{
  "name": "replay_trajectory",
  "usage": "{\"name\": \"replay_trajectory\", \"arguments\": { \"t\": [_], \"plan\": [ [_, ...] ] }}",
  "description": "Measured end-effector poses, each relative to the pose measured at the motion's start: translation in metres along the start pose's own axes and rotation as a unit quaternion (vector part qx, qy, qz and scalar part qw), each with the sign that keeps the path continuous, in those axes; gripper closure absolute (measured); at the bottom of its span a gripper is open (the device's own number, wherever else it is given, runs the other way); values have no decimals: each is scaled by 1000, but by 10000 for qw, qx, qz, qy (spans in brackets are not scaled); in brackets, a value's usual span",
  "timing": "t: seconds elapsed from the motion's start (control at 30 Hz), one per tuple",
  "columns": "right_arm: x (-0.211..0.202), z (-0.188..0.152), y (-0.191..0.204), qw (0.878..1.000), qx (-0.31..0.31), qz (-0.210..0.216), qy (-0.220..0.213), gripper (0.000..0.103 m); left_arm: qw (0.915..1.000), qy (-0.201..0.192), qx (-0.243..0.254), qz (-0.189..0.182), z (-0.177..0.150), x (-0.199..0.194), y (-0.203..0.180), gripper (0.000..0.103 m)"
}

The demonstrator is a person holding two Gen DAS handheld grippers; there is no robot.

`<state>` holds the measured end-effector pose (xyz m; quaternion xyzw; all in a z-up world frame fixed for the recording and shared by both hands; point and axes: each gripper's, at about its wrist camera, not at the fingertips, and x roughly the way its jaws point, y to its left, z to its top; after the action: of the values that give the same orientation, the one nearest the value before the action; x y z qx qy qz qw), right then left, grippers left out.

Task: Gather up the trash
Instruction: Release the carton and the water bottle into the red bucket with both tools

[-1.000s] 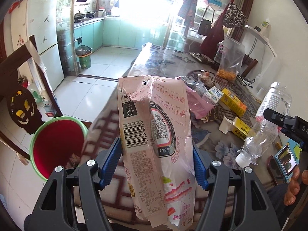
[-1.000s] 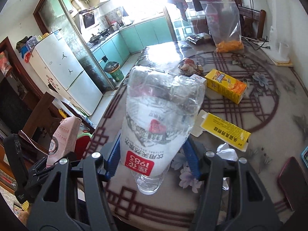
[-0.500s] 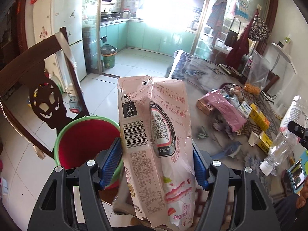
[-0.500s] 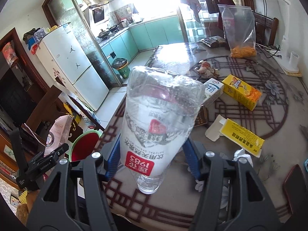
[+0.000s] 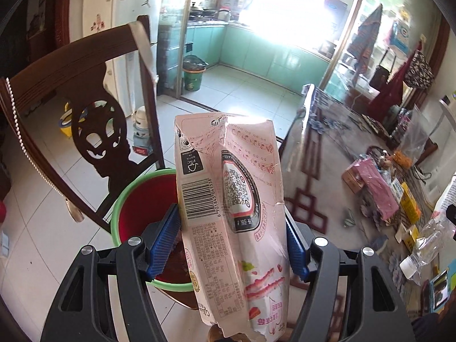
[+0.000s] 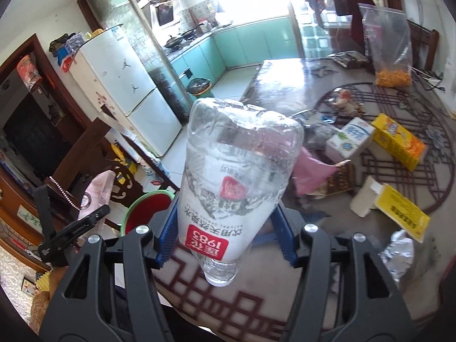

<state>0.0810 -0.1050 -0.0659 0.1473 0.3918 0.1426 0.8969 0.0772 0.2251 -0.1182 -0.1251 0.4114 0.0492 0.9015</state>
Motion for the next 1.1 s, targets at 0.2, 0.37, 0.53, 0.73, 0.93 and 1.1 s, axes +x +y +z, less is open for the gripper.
{"name": "replay_trajectory", "arguments": {
  "t": [0.2, 0.37, 0.53, 0.73, 0.93, 1.1],
  "plan": [
    [36, 6, 46, 9988, -154, 429, 171, 45, 9989, 56, -438, 123, 3, 27, 36, 38],
    [72, 5, 91, 9954, -484, 698, 445, 45, 9954, 278, -912, 88, -3, 51, 66, 38],
    [105, 0, 123, 9918, -652, 847, 700, 45, 9922, 293, -1210, 79, -4, 57, 80, 37],
    [132, -3, 145, 9888, -742, 931, 896, 45, 9923, 162, -1222, 105, -4, 55, 77, 23],
    [148, -4, 158, 9873, -824, 968, 956, 46, 9904, 25, -1374, 129, -3, 51, 83, 17],
    [157, -2, 169, 9861, -963, 941, 975, 46, 9874, -37, -1577, 144, -5, 49, 91, 17]
  ]
}}
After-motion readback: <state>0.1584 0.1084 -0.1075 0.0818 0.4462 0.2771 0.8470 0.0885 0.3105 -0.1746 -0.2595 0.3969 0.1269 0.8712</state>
